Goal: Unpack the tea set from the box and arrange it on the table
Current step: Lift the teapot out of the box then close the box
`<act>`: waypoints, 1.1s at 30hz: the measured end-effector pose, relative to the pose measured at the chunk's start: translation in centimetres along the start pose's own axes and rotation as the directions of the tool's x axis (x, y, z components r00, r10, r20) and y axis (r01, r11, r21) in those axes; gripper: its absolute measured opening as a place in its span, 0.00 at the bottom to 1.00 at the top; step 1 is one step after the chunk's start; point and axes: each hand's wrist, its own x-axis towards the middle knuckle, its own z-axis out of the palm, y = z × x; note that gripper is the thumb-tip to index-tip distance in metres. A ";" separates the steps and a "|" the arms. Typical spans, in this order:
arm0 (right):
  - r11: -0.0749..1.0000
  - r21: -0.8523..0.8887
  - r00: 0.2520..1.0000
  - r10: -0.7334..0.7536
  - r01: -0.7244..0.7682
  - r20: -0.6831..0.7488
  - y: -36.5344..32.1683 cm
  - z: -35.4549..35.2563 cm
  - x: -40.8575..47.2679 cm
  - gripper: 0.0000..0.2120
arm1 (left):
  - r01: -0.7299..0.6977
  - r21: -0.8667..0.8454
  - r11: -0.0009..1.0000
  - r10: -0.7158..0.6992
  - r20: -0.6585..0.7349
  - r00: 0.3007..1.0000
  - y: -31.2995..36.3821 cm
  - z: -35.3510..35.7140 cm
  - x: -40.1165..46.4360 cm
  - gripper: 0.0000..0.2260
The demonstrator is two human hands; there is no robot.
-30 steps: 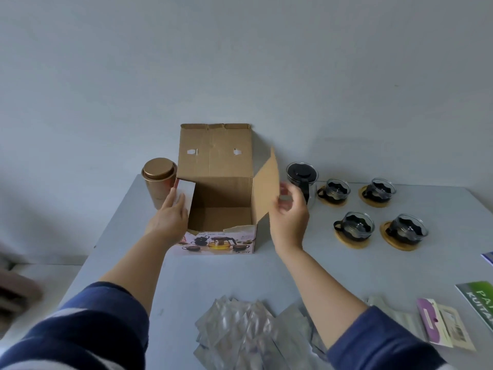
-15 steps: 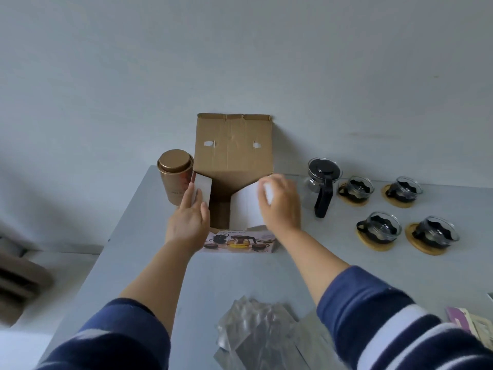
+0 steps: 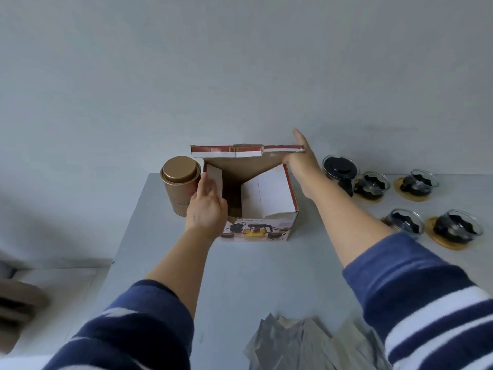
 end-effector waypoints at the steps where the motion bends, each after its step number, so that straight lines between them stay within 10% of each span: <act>1: 0.999 -0.038 1.000 -0.002 0.002 0.008 0.4 -0.2 -0.7 0.37 | -0.007 -0.049 0.999 0.008 0.004 1.000 0.2 -0.2 0.7 0.23; 5: 0.998 -0.058 0.999 -0.034 0.032 -0.028 3.1 -1.4 -2.3 0.36 | -0.007 -0.461 0.888 -0.017 -0.046 0.999 0.8 -0.5 2.6 0.20; 13: 0.962 -0.223 0.979 -0.181 0.156 -0.092 6.9 -1.7 -1.6 0.22 | 0.141 -0.972 0.189 -0.411 0.052 0.910 2.2 0.5 3.7 0.21; 23: 0.919 -0.359 0.982 -0.187 0.163 -0.033 10.9 -0.6 -0.9 0.22 | 0.032 -0.436 0.899 -0.122 -0.179 0.976 1.6 2.3 5.1 0.22; 33: 0.911 -0.412 0.991 -0.080 0.030 -0.105 10.7 -0.6 0.5 0.19 | 0.099 -0.002 0.995 -0.098 -0.103 0.990 3.0 1.3 6.8 0.22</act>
